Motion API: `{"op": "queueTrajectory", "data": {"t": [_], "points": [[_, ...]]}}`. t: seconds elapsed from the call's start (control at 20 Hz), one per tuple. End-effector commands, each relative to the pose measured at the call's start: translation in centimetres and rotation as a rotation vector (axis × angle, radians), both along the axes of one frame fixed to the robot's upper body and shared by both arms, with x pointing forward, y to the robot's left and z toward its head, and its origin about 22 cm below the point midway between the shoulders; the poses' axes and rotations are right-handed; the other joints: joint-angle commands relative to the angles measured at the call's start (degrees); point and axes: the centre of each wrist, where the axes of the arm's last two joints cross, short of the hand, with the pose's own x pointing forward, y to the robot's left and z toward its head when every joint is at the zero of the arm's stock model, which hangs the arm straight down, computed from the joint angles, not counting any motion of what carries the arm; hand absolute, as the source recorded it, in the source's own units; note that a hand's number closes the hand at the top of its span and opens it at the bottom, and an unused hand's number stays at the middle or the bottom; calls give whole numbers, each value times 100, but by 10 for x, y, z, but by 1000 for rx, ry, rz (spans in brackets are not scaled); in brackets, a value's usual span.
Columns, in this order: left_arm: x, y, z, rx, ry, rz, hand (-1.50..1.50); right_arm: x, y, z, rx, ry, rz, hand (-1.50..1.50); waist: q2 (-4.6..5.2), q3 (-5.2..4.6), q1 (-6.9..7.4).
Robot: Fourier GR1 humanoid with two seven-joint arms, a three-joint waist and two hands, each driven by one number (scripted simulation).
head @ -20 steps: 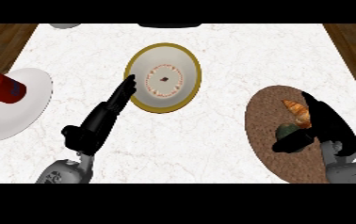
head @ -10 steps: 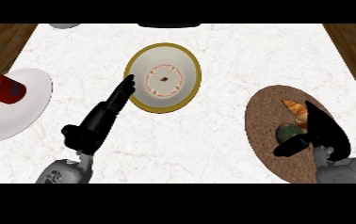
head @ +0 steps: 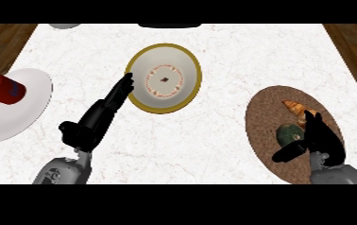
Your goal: Pick the squash from the placemat and place it in the bowl
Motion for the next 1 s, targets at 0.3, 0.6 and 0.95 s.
{"op": "queueTrajectory", "data": {"t": [0.3,0.6,0.95], "points": [[-1,-7,-3,7,0,-5,0,11,-17,-4,-20,-61,8,150,11,17,0],[-23,7,16,8,-14,8,0,-3,-18,-10,-80,-102,-14,150,-1,18,16],[-4,-24,1,0,-19,-84,0,24,125,-1,-87,-170,372,150,89,7,563]]}}
